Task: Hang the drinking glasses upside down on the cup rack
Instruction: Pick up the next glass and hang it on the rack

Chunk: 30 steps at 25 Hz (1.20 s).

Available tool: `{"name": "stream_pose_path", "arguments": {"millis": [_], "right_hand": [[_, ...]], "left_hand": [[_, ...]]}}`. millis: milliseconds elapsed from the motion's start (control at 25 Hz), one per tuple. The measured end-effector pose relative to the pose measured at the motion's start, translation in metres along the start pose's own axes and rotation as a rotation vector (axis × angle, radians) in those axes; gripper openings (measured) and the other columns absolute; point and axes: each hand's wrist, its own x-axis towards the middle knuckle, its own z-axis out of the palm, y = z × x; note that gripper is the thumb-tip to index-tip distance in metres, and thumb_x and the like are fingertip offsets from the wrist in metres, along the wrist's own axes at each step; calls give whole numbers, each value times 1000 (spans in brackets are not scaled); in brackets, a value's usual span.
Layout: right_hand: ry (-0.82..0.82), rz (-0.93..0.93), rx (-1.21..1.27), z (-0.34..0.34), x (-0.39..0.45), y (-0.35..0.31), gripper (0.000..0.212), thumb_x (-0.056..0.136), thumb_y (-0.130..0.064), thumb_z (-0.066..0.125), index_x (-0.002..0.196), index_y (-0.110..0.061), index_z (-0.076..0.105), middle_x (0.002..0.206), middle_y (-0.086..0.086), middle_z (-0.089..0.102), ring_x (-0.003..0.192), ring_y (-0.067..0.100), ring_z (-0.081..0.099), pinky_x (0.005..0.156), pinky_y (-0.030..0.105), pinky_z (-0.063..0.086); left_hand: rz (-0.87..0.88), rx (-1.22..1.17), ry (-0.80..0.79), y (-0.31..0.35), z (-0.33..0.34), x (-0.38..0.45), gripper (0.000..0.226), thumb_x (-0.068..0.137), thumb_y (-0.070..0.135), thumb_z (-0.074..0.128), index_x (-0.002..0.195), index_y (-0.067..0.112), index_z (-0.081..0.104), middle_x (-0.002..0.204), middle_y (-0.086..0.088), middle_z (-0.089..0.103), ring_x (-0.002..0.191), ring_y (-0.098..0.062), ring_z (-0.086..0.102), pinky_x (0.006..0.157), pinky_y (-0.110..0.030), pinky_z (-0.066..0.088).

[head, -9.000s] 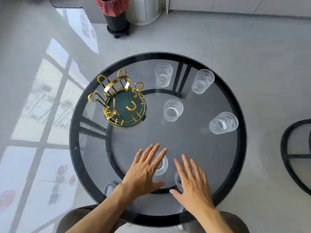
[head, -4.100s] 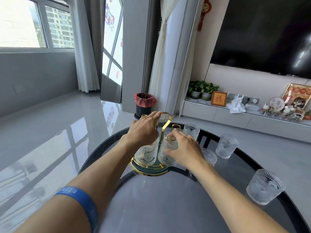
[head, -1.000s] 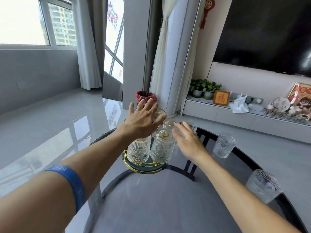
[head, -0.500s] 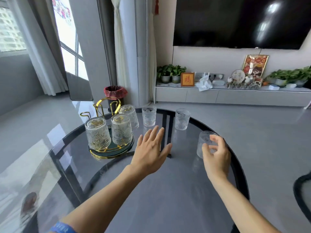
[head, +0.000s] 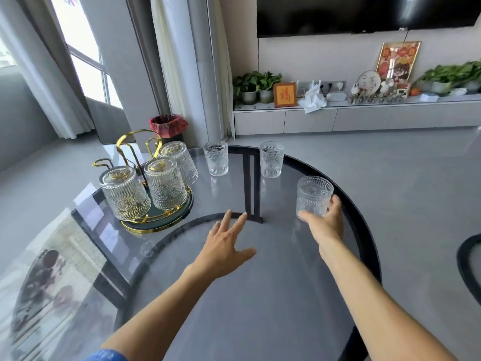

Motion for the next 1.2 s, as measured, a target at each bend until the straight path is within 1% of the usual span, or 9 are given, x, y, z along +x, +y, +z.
{"name": "stream_pose_path", "arguments": {"millis": [120, 320, 440, 560, 720, 840, 920, 1080, 1200], "right_hand": [[-38, -19, -18, 1, 11, 2, 71, 61, -25, 82, 123, -28, 47, 111, -9, 57, 105, 21, 59, 80, 29, 41], [-118, -78, -122, -1, -16, -2, 69, 51, -36, 85, 110, -32, 48, 103, -10, 63, 98, 18, 61, 79, 32, 48], [-236, -175, -112, 4, -48, -16, 70, 49, -38, 84, 110, -36, 50, 108, -17, 63, 101, 9, 61, 82, 32, 50], [-339, -260, 57, 21, -89, -42, 69, 51, -35, 87, 110, -38, 53, 110, -14, 68, 98, 5, 65, 79, 29, 53], [-524, -390, 202, 52, -144, -78, 61, 58, -20, 87, 111, -33, 59, 107, -3, 72, 100, 18, 68, 84, 49, 55], [-581, -406, 319, 70, -165, -109, 65, 61, -17, 89, 118, -27, 59, 115, -5, 70, 111, 15, 62, 89, 40, 53], [-654, -336, 494, 78, -174, -129, 66, 65, -15, 86, 123, -27, 58, 121, -8, 68, 116, 8, 59, 86, 25, 52], [-952, 92, 846, 102, -192, -153, 55, 82, -13, 68, 134, -24, 52, 131, 6, 64, 118, 36, 60, 99, 44, 45], [-950, 222, 924, 125, -190, -167, 49, 88, -19, 64, 135, -21, 52, 131, 9, 63, 103, 38, 66, 93, 42, 52]], "left_hand": [[-22, 25, 12, -6, -3, 7, 102, 77, 59, 69, 155, 39, 7, 166, -4, 1, 148, -32, 18, 115, -45, 26], [-32, 9, 4, -6, 2, 5, 101, 75, 57, 73, 155, 27, 19, 162, -6, 22, 146, -29, 24, 116, -44, 28], [-72, -367, -42, -6, -13, -7, 98, 70, 44, 84, 151, 30, 31, 153, 1, 39, 129, -18, 48, 103, -34, 42], [23, -695, 129, 7, -43, -22, 100, 65, 41, 89, 148, 36, 34, 143, 3, 51, 128, -11, 50, 101, -33, 46], [246, -615, 368, 19, -99, -46, 91, 65, 40, 89, 143, 38, 43, 129, 10, 59, 118, 1, 55, 97, -22, 47], [270, -671, 529, 12, -139, -61, 73, 68, 41, 86, 133, 40, 54, 116, 9, 64, 109, -1, 60, 91, -26, 51], [281, -803, 619, 4, -160, -65, 62, 71, 42, 84, 127, 41, 58, 114, 5, 65, 107, -6, 62, 90, -29, 54], [316, -874, 689, -22, -182, -71, 58, 74, 47, 80, 127, 43, 58, 116, 7, 66, 107, -5, 64, 83, -17, 52], [255, -838, 637, -53, -191, -64, 61, 75, 60, 72, 132, 44, 55, 123, 11, 64, 113, 0, 60, 91, -23, 51]]}}
